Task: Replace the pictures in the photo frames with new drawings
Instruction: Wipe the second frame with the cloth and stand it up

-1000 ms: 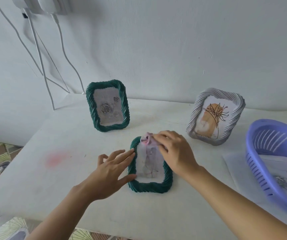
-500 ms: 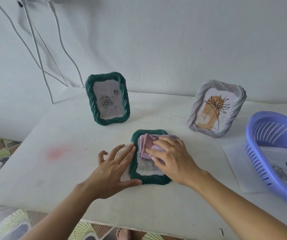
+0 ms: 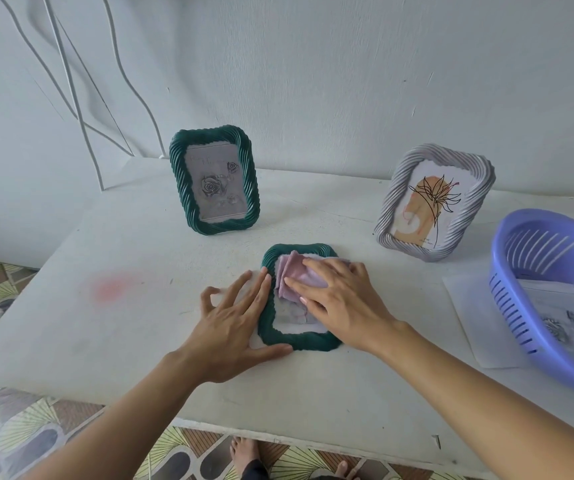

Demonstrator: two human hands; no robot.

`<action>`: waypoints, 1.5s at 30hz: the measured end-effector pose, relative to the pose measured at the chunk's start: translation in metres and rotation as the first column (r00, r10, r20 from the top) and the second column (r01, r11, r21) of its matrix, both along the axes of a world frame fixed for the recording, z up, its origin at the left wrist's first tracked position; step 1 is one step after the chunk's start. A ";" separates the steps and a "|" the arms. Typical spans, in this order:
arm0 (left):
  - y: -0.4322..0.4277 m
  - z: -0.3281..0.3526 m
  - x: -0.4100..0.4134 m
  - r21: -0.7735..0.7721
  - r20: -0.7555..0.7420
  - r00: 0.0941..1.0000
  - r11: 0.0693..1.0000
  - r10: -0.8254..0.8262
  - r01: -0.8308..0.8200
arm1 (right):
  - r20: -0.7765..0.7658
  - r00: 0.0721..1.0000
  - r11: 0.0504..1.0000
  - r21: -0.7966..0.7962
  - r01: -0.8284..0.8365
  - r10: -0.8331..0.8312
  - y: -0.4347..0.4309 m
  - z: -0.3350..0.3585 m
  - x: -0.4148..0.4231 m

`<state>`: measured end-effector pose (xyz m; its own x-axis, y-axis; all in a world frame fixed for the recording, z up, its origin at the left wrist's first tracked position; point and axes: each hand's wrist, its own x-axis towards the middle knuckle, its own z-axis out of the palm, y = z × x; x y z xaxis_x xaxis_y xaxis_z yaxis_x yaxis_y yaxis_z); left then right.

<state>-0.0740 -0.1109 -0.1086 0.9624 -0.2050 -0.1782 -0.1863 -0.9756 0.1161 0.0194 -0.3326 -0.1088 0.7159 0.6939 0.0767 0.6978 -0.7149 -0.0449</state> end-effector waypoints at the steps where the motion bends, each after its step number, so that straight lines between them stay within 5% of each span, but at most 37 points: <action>1: -0.001 -0.001 -0.001 0.005 0.003 1.000 1.000 0.006 -0.006 | -0.006 1.000 1.000 -0.009 -0.008 0.008 0.000 0.001 0.001; 12: -0.002 -0.003 -0.003 -0.031 0.055 0.998 1.000 -0.001 0.002 | 0.003 1.000 0.999 0.048 0.019 -0.019 0.016 -0.005 0.013; 35: -0.002 -0.006 -0.003 -0.048 0.086 0.996 0.998 0.031 -0.027 | 0.041 0.969 0.945 0.214 -0.247 0.245 -0.015 -0.006 -0.020; 45: -0.002 -0.003 -0.003 -0.069 0.064 0.997 0.997 0.035 -0.031 | 0.073 0.994 0.977 0.190 -0.096 0.084 -0.026 -0.010 -0.003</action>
